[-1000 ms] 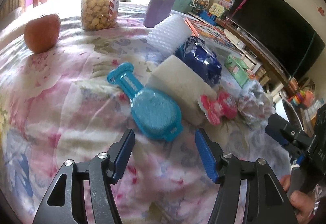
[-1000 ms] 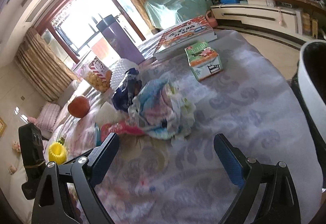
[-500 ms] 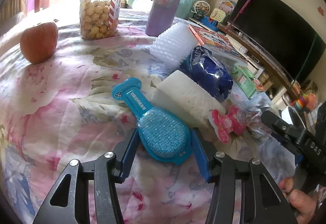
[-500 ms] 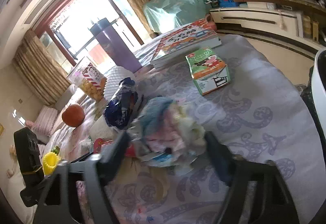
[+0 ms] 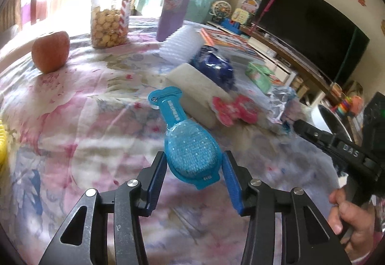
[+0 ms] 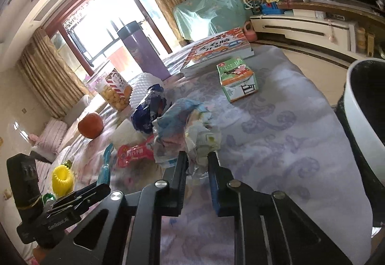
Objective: Collect trash
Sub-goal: 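Grasp the blue brush with the left tool while the right tool grasps the crumpled wrapper, then carry the blue brush and crumpled wrapper over the trash bin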
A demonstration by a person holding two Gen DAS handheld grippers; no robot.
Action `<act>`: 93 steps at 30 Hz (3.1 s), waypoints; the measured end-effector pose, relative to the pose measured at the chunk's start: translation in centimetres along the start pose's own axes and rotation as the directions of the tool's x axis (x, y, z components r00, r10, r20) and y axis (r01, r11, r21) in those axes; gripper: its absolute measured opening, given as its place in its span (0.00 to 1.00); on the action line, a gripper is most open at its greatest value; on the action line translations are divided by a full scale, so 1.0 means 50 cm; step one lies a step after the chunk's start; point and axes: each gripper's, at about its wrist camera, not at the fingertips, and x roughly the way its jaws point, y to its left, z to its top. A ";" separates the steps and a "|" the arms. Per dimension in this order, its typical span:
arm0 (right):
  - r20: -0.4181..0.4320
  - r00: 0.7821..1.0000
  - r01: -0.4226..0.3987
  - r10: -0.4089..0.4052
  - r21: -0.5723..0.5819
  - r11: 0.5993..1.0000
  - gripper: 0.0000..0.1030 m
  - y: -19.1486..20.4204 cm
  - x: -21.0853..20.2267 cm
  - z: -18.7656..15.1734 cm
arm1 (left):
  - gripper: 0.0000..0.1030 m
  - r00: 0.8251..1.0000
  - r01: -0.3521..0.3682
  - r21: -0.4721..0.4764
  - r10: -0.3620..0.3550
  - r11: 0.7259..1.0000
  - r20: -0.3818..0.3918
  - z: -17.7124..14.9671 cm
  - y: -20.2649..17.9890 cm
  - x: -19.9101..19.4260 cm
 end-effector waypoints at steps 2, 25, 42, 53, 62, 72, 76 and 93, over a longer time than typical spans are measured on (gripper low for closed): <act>-0.016 1.000 -0.014 0.014 0.018 1.000 0.23 -0.004 -0.002 -0.003 | 0.44 1.000 0.010 0.006 -0.010 1.000 -0.003 -0.007 -0.006 -0.008; -0.007 1.000 0.016 -0.016 -0.014 1.000 0.23 0.001 0.002 0.004 | 0.43 0.996 0.093 0.081 -0.092 0.992 -0.013 -0.034 -0.071 -0.047; 0.074 0.995 0.066 -0.069 0.051 0.997 0.23 -0.086 -0.176 -0.033 | 0.43 0.985 0.171 0.206 -0.162 0.964 -0.058 -0.034 -0.191 0.000; 0.126 0.983 0.118 -0.131 0.103 0.988 0.23 -0.137 -0.250 -0.042 | 0.43 0.976 0.218 0.269 -0.204 0.938 -0.080 -0.027 -0.267 0.032; 0.160 0.971 0.157 -0.178 0.136 0.978 0.23 -0.173 -0.297 -0.039 | 0.43 0.969 0.247 0.318 -0.228 0.916 -0.096 -0.023 -0.322 0.054; 0.184 0.958 0.190 -0.222 0.175 0.966 0.23 -0.217 -0.335 -0.037 | 0.43 0.963 0.270 0.360 -0.251 0.893 -0.100 -0.012 -0.384 0.074; 0.188 0.952 0.205 -0.240 0.188 0.960 0.23 -0.237 -0.345 -0.033 | 0.43 0.961 0.278 0.383 -0.258 0.881 -0.104 -0.007 -0.407 0.084; 0.181 0.941 0.241 -0.285 0.231 0.943 0.23 -0.307 -0.354 -0.001 | 0.44 0.956 0.294 0.448 -0.266 0.844 -0.127 0.025 -0.495 0.146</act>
